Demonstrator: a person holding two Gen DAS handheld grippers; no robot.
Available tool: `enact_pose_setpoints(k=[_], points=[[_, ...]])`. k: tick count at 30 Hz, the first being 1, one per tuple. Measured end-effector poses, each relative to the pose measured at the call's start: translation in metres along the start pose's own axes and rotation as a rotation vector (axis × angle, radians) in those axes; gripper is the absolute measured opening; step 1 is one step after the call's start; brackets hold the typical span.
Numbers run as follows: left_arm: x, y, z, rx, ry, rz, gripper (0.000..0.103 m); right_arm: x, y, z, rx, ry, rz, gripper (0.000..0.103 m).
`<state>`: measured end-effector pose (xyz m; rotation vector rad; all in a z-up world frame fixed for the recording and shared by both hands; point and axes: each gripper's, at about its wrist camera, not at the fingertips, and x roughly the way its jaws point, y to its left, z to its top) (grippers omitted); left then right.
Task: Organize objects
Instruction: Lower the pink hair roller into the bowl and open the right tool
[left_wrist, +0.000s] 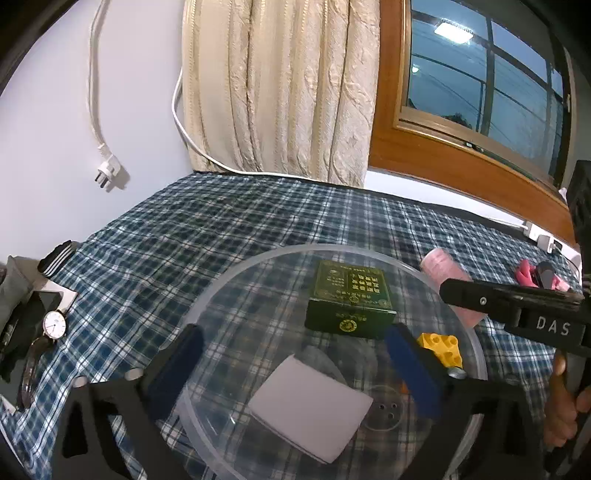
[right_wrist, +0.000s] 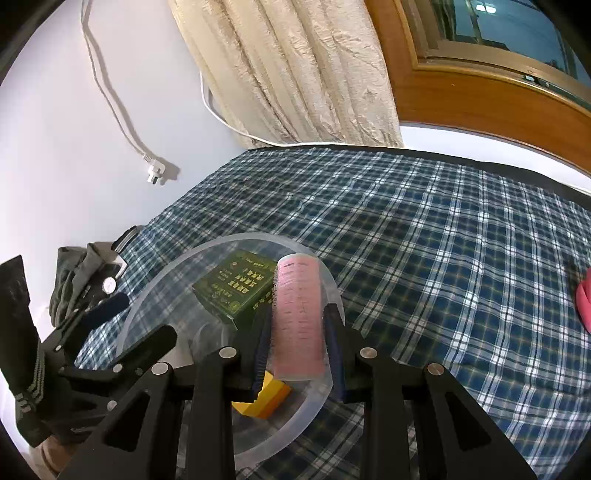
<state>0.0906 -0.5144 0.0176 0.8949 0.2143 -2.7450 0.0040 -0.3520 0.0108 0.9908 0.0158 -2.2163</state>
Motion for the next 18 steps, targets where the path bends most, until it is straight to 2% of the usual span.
enact_pose_setpoints(k=[6, 18], points=[[0.0003, 0.0025, 0.0002, -0.010, 0.003, 0.030, 0.102, 0.0039, 0.0033, -0.0017, -0.014, 0.013, 0.012, 0.031], [-0.0001, 0.0046, 0.0001, -0.025, 0.005, 0.034, 0.102, 0.0051, 0.0024, -0.0056, -0.012, 0.018, 0.015, 0.035]])
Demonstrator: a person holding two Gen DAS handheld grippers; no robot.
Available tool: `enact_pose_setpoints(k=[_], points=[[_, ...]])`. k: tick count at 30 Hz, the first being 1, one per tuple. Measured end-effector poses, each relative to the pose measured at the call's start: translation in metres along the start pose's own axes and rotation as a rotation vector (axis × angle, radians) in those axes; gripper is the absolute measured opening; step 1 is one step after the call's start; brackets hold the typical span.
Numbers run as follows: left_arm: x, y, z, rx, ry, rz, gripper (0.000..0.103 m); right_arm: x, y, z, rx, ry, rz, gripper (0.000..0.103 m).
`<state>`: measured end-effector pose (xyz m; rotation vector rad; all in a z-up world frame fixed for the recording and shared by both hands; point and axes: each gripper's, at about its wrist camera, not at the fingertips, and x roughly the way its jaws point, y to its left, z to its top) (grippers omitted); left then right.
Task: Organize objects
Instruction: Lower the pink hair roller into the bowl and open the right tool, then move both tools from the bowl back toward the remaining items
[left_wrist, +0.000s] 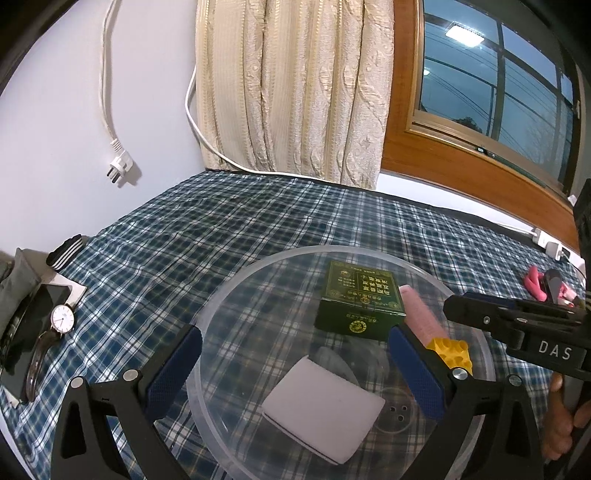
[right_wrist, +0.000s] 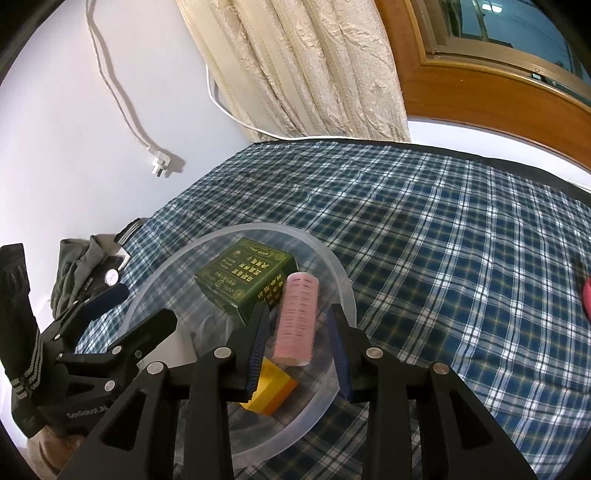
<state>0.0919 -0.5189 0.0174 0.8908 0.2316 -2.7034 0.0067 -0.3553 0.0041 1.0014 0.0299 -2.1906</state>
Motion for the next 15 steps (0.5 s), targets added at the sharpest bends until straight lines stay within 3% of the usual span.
enact_pose_setpoints(k=[10, 13, 14, 15], points=[[0.000, 0.001, -0.001, -0.006, 0.006, 0.009, 0.102, -0.004, 0.004, -0.004, -0.002, -0.005, 0.020, 0.039], [-0.001, 0.000, -0.002, -0.005, 0.010, 0.014, 0.102, -0.009, 0.006, -0.004, -0.004, -0.022, 0.020, 0.059], [0.000, 0.000, -0.002, -0.006, 0.013, 0.016, 0.102, -0.012, 0.006, -0.005, -0.007, -0.034, 0.007, 0.076], [0.000, -0.001, -0.002, -0.006, 0.015, 0.017, 0.102, -0.015, 0.006, -0.006, -0.010, -0.052, -0.007, 0.086]])
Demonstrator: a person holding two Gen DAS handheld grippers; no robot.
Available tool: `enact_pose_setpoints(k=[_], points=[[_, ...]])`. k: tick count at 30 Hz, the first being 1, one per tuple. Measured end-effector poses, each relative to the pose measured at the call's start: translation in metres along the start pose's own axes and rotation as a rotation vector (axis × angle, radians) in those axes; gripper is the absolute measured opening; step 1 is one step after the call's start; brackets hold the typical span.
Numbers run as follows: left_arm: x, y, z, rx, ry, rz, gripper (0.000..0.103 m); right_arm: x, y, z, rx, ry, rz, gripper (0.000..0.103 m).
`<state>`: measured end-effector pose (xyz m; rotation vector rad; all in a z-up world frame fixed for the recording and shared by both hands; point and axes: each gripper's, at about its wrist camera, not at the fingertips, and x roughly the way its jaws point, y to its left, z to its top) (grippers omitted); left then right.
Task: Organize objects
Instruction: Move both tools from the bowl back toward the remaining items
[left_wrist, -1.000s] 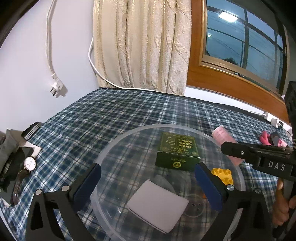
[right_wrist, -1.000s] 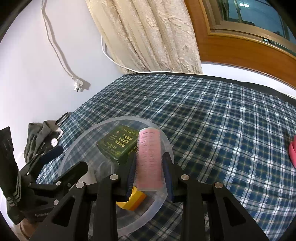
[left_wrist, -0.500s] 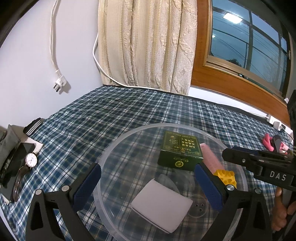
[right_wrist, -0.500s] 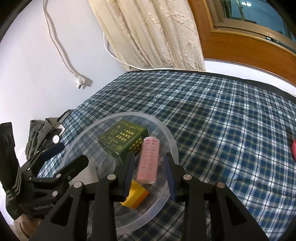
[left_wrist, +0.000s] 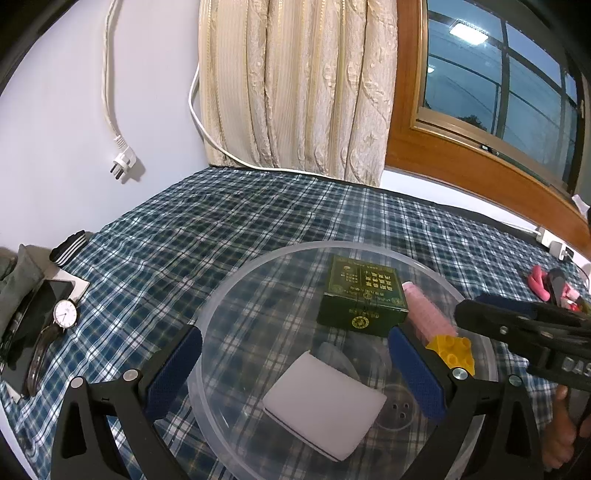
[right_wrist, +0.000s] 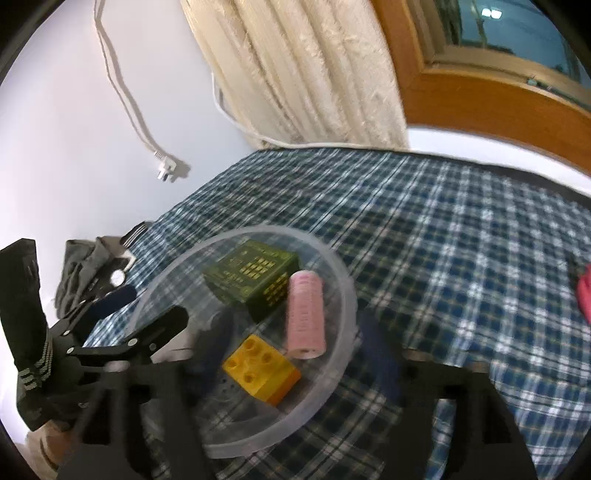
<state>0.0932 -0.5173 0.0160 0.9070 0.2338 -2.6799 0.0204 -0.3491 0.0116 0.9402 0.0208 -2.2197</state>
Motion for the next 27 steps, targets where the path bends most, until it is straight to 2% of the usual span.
enact_pose_setpoints(k=[4, 14, 27], points=[[0.000, -0.002, 0.000, -0.001, 0.002, 0.005, 0.102, -0.007, -0.003, 0.000, -0.002, -0.023, -0.021, 0.088], [-0.003, -0.012, 0.001, 0.024, -0.002, -0.005, 0.102, -0.014, -0.025, -0.010, 0.023, 0.001, -0.075, 0.090], [-0.018, -0.054, 0.004, 0.105, -0.017, -0.029, 0.102, -0.047, -0.063, -0.024, 0.072, -0.033, -0.148, 0.093]])
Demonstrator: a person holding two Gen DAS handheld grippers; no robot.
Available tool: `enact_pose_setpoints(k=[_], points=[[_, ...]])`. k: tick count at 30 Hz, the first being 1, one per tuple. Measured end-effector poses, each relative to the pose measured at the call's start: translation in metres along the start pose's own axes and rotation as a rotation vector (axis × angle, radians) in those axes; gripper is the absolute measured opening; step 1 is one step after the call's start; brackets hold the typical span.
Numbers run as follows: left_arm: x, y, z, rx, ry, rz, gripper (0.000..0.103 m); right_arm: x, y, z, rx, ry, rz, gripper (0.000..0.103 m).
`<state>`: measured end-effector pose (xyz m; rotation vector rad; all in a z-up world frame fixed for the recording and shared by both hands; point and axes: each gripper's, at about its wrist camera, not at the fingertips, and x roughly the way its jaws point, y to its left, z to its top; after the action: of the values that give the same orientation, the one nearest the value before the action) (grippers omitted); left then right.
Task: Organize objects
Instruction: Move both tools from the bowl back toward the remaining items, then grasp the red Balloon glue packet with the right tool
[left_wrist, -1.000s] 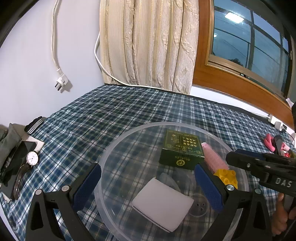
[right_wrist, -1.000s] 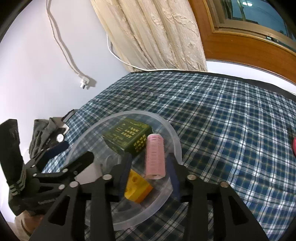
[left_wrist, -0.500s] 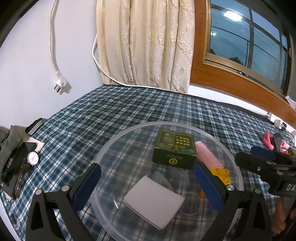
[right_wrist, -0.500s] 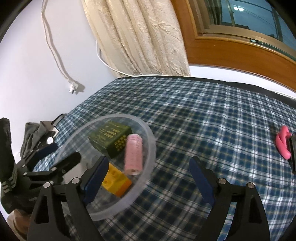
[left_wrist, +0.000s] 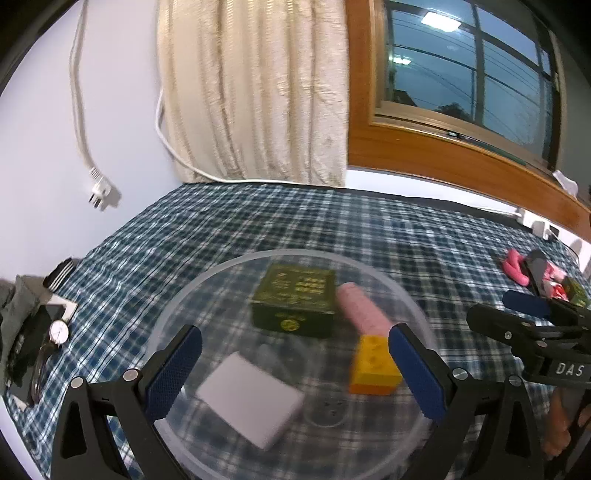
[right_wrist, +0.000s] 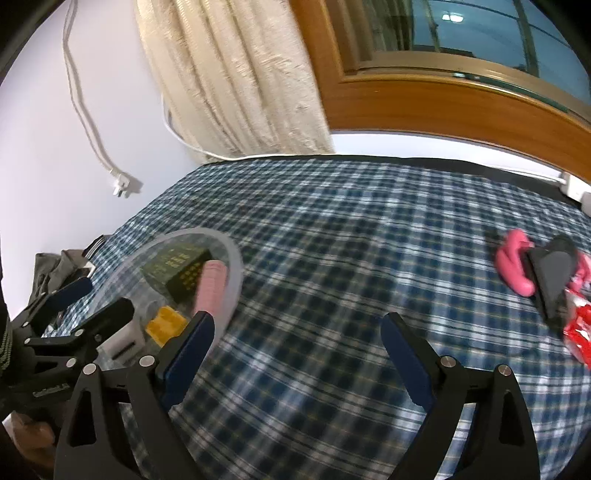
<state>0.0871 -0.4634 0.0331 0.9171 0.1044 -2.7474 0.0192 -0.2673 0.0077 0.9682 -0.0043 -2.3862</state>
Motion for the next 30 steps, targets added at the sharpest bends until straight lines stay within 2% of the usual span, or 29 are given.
enact_pose_setpoints(k=[5, 19, 30], points=[[-0.004, -0.026, 0.004, 0.049, 0.000, -0.030, 0.102, -0.016, -0.024, -0.005, 0.032, -0.028, -0.046, 0.093], [-0.003, -0.116, 0.008, 0.216, 0.025, -0.106, 0.102, -0.057, -0.123, -0.019, 0.187, -0.084, -0.211, 0.093], [0.009, -0.163, 0.011, 0.274, 0.062, -0.165, 0.102, -0.076, -0.196, -0.023, 0.301, -0.093, -0.328, 0.093]])
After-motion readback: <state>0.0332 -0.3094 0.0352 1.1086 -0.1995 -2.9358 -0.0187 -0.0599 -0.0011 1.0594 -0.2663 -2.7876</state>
